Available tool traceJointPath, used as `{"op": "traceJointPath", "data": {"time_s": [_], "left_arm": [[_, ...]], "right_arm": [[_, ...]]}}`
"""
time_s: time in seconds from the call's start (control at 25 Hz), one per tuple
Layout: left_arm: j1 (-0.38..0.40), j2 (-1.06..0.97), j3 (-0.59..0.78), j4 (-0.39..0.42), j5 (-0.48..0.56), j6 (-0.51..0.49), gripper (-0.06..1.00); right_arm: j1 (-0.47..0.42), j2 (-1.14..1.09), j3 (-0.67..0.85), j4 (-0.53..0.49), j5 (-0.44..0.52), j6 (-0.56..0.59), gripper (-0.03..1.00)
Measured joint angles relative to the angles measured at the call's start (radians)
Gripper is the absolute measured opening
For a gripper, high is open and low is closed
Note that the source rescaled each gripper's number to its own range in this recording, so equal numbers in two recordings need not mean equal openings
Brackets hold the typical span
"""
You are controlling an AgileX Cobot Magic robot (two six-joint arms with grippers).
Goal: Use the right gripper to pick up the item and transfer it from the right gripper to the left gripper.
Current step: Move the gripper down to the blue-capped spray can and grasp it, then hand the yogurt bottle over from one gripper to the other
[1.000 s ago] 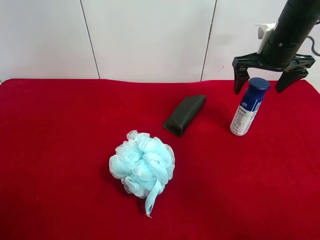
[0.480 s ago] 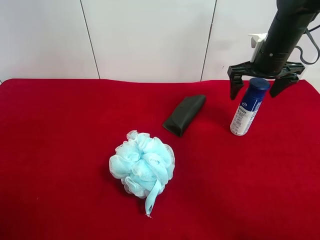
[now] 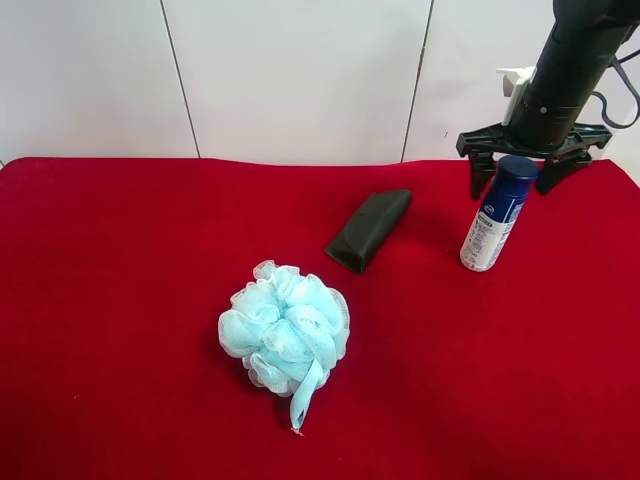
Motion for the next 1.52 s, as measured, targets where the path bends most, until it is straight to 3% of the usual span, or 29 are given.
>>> {"op": "traceJointPath", "data": {"time_s": [0.04,0.12,0.6,1.08,1.52], "left_arm": [[0.000,0.000,0.000,0.000,0.000,0.000,1.00],[0.000,0.000,0.000,0.000,0.000,0.000,1.00],[0.000,0.000,0.000,0.000,0.000,0.000,1.00],[0.000,0.000,0.000,0.000,0.000,0.000,1.00],[0.000,0.000,0.000,0.000,0.000,0.000,1.00]], "right_arm": [[0.000,0.000,0.000,0.000,0.000,0.000,0.07],[0.000,0.000,0.000,0.004,0.000,0.000,0.00],[0.000,-0.005,0.000,0.006,0.004,0.000,0.00],[0.000,-0.164,0.000,0.012,0.114,0.000,0.00],[0.000,-0.261,0.000,0.200,0.144,-0.033,0.00]]}}
